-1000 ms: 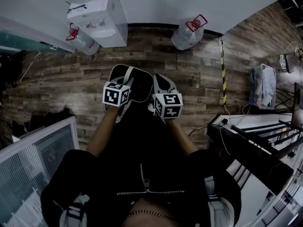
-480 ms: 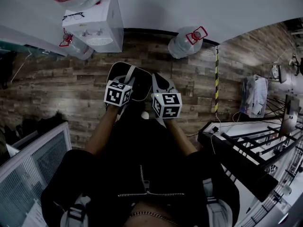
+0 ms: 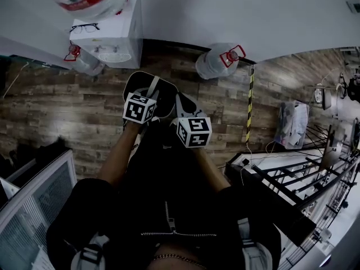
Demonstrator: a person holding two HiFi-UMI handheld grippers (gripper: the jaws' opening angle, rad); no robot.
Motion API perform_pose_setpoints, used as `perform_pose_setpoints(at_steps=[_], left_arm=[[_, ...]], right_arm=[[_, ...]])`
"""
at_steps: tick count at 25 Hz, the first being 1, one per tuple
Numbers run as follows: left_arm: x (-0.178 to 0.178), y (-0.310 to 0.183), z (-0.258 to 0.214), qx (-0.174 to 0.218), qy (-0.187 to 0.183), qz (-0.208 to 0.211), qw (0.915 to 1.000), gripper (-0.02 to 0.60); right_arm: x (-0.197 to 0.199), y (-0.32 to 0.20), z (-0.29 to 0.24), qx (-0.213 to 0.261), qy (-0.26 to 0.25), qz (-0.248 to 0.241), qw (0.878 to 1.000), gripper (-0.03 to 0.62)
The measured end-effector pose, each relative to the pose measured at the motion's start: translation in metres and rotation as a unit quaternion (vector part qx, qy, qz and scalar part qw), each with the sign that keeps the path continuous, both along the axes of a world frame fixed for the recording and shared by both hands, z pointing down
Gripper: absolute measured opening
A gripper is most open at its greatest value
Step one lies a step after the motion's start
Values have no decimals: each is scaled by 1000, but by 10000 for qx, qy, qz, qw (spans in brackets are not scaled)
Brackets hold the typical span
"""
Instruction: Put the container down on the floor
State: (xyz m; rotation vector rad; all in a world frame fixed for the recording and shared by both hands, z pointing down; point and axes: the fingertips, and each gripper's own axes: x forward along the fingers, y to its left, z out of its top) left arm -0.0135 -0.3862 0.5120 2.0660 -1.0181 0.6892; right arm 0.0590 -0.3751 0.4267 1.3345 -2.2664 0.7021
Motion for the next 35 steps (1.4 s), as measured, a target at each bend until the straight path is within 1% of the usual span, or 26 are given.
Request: perform_pose_setpoints(at_steps=[4,8,10,17,21,27,31,35], left_arm=[[-2,-16,7,13,-27,45,10000,15],[5,-42,15,-59,-97,103,9999,15],[10,-55,19,-112,-111,114,9998,15],[32,-114,49,-240,-120,-68,9996,15],[40,-150,72,-199,-169,-116,9996,15],[43,-200,108,-46,-168,-236,9996,15],[40,-232,150,-59,-247,-303,9992,15],[33,-255,189,-112,-269,-392,9988,15]], right_arm=[[0,-15,1,72,-35,79,9999,11],[19,-47,3,99,-172,303,9993,11],[28,-61,8,81,-217,327,9992,11],[49,-120,32,-26,-320,67,9995,11],[54,-162,52,-25,-387,-10,9992,11],[45,-216,94,17,-486,-285,9984,11],[40,-253,128,73,-559,-343,9978,11],[33,-277,161,213,-507,-476,9974,11]])
